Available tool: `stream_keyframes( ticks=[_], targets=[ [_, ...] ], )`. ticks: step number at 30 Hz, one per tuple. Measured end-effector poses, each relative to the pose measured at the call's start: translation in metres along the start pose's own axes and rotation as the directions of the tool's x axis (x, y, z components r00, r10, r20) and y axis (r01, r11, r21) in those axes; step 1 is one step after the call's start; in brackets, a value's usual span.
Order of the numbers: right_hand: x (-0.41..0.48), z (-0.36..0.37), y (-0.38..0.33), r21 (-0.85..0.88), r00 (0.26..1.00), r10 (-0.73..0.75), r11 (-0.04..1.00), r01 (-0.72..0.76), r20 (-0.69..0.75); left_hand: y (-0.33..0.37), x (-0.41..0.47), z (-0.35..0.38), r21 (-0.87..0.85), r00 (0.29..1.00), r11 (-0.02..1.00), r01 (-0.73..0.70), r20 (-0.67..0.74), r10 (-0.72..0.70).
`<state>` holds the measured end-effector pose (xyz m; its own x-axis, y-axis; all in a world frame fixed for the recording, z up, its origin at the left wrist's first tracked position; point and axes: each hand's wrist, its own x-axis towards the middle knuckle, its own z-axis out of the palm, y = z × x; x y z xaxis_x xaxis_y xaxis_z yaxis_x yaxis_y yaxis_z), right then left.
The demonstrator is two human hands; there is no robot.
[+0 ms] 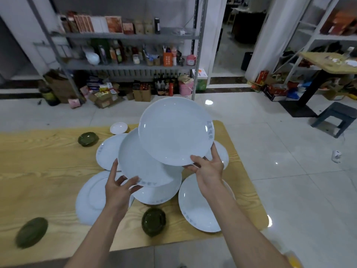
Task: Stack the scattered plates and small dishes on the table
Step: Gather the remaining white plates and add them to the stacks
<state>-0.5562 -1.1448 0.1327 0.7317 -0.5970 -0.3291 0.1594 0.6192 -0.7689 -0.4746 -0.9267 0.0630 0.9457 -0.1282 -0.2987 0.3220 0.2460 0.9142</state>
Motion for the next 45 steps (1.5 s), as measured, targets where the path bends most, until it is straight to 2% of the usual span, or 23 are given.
stream_keyframes(
  ticks=[13, 27, 39, 45],
  targets=[
    [-0.095, 0.102, 0.077, -0.063, 0.977, -0.019, 0.997, 0.033, 0.215, 0.068, -0.052, -0.149, -0.124, 0.978, 0.979, -0.163, -0.153, 0.144],
    [-0.224, 0.240, 0.210, -0.111, 0.923, 0.126, 0.990, -0.091, 0.364, 0.131, -0.118, -0.366, -0.203, 0.921, 0.945, -0.255, -0.349, 0.174],
    [-0.230, 0.386, 0.324, -0.185, 0.875, 0.242, 0.966, -0.179, 0.419, 0.180, -0.054, -0.516, -0.250, 0.857, 0.913, -0.323, -0.486, 0.170],
    [-0.211, 0.476, 0.386, -0.172, 0.856, 0.297, 0.954, -0.246, 0.422, 0.217, 0.004, -0.589, -0.250, 0.835, 0.924, -0.290, -0.539, 0.116]
  ],
)
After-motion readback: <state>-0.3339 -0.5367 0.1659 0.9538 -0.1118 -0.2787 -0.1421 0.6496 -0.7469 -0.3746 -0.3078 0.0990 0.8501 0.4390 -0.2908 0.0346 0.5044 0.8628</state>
